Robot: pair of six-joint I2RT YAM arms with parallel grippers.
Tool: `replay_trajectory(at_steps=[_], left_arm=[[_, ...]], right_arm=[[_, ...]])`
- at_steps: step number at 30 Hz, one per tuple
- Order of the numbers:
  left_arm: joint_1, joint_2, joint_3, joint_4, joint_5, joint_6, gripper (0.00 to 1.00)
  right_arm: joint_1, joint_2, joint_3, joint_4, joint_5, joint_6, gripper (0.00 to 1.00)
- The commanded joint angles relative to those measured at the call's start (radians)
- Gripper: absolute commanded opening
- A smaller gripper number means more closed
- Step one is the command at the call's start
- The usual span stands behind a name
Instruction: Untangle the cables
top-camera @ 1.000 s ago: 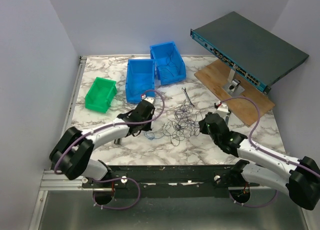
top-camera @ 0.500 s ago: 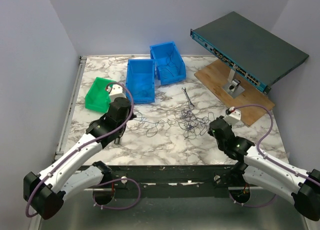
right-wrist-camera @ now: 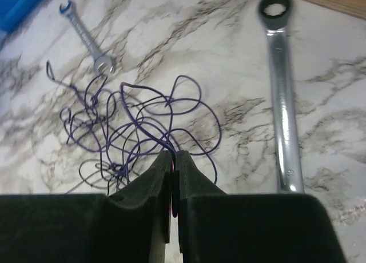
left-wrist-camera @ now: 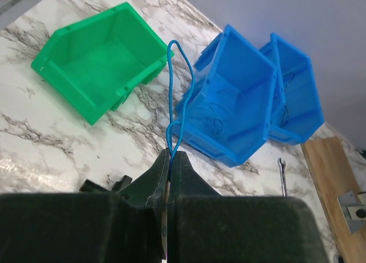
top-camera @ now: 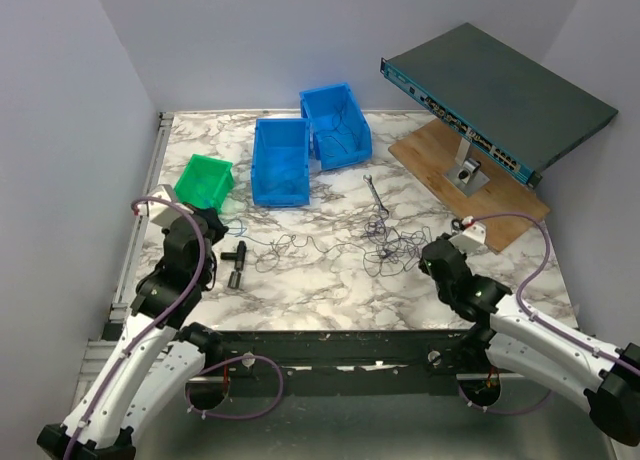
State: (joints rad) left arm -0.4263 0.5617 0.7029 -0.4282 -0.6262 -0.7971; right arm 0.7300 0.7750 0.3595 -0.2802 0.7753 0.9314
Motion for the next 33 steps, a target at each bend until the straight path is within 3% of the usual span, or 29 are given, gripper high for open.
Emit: replay_trajectory(at_steps=[1, 3, 4, 9, 13, 17, 20, 26, 33], left_arm=[[0.002, 0.069, -0.009, 0.131, 0.211, 0.094, 0.00], [0.001, 0.106, 0.010, 0.162, 0.313, 0.134, 0.00], [0.000, 0.122, 0.020, 0.173, 0.358, 0.154, 0.00], [-0.009, 0.163, 0.061, 0.157, 0.408, 0.190, 0.00], [-0.011, 0.147, 0.064, 0.148, 0.411, 0.205, 0.00], [-0.014, 0.136, 0.072, 0.131, 0.417, 0.208, 0.00], [-0.015, 0.130, 0.069, 0.130, 0.422, 0.203, 0.00], [-0.019, 0.119, 0.060, 0.132, 0.418, 0.202, 0.00], [-0.019, 0.118, 0.053, 0.141, 0.421, 0.200, 0.00]], right_arm=[[-0.002, 0.003, -0.034, 0.217, -0.291, -0.283, 0.36], [-0.001, 0.016, -0.022, 0.270, -0.420, -0.355, 0.65], [-0.001, 0.025, -0.007, 0.308, -0.471, -0.387, 0.71], [0.000, 0.154, 0.117, 0.388, -0.714, -0.501, 0.81], [0.019, 0.341, 0.253, 0.427, -0.910, -0.586, 0.83], [0.084, 0.524, 0.402, 0.433, -0.944, -0.640, 0.83], [0.103, 0.648, 0.503, 0.440, -0.959, -0.593, 0.82], [0.126, 0.774, 0.580, 0.464, -0.909, -0.354, 0.80], [0.134, 0.814, 0.562, 0.517, -0.873, -0.115, 0.71]])
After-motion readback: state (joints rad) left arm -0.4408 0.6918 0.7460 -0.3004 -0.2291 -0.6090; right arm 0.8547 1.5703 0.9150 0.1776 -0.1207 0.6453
